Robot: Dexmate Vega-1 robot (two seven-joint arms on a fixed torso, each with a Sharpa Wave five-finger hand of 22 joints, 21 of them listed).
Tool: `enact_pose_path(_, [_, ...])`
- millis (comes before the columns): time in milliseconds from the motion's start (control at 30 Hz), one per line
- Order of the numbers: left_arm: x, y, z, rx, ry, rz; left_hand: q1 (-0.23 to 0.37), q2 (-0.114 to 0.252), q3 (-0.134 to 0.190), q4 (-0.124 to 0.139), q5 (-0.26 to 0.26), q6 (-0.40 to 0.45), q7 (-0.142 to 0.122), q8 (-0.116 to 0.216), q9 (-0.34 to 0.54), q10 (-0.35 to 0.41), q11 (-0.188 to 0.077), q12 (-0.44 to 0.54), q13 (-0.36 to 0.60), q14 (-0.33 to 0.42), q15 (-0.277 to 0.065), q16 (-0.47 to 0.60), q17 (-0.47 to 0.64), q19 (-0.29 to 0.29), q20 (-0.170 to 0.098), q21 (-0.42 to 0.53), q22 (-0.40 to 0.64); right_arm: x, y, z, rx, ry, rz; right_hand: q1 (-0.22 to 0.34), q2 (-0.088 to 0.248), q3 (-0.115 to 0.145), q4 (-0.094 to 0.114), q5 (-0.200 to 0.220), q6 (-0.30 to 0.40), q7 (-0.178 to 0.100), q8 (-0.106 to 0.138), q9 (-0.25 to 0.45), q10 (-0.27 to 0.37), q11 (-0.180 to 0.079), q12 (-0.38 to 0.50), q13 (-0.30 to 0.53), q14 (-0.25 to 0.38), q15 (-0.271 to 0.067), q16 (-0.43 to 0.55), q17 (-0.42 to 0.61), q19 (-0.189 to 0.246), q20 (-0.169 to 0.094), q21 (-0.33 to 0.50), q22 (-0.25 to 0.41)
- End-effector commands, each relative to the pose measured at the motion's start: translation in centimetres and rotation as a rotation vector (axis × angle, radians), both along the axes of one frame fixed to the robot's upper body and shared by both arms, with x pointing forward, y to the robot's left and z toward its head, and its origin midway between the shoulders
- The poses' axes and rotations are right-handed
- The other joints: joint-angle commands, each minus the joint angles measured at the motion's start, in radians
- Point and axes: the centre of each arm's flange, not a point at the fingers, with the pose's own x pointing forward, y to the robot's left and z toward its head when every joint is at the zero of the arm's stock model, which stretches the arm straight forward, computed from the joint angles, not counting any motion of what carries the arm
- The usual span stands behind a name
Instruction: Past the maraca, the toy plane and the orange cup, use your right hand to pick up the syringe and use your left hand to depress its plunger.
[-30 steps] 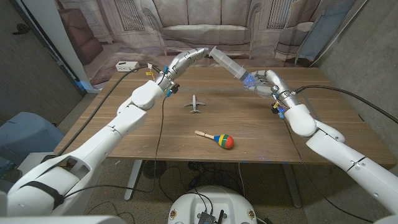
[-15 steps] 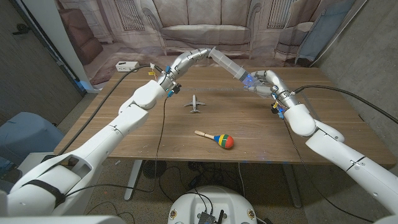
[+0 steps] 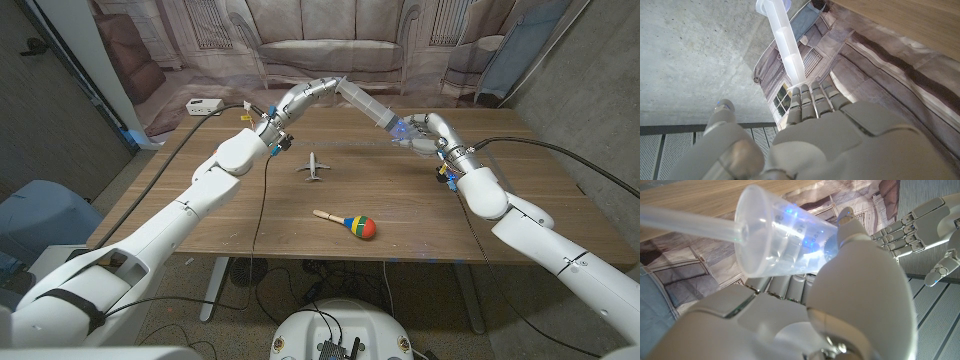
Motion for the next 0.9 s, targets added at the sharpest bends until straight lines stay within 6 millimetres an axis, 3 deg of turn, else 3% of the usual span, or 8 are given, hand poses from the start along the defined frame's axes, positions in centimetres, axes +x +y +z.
enact_pose_path(33, [0.1, -0.3, -0.2, 0.010, 0.009, -0.005, 0.012, -0.002, 0.001, -0.003, 0.002, 0.009, 0.001, -0.002, 0.002, 0.007, -0.004, 0.001, 0.003, 0.002, -0.003, -0.001, 0.003, -0.005, 0.006, 0.000, 0.003, -0.4, 0.2, 0.5, -0.006, -0.020, 0.014, -0.002, 0.172, 0.119, 0.070, 0.001, 0.095, -0.087, 0.004, 0.006, 0.016, -0.002, 0.004, 0.002, 0.065, -0.102, -0.003, 0.006, -0.005, -0.001, 0.008, 0.003])
enact_pose_path(900, [0.1, -1.6, -0.2, 0.061, 0.016, -0.034, 0.013, -0.003, -0.001, -0.002, 0.001, 0.012, 0.000, -0.003, 0.003, 0.012, -0.001, 0.001, 0.003, 0.006, -0.004, 0.000, 0.003, -0.007, 0.007, -0.001, 0.003, -0.5, 0.9, 1.0, -0.004, -0.047, 0.033, -0.004, 0.172, 0.119, 0.068, 0.001, 0.096, -0.086, 0.000, 0.007, 0.018, -0.002, -0.001, 0.005, 0.069, -0.102, -0.007, 0.011, -0.010, -0.004, 0.029, 0.002])
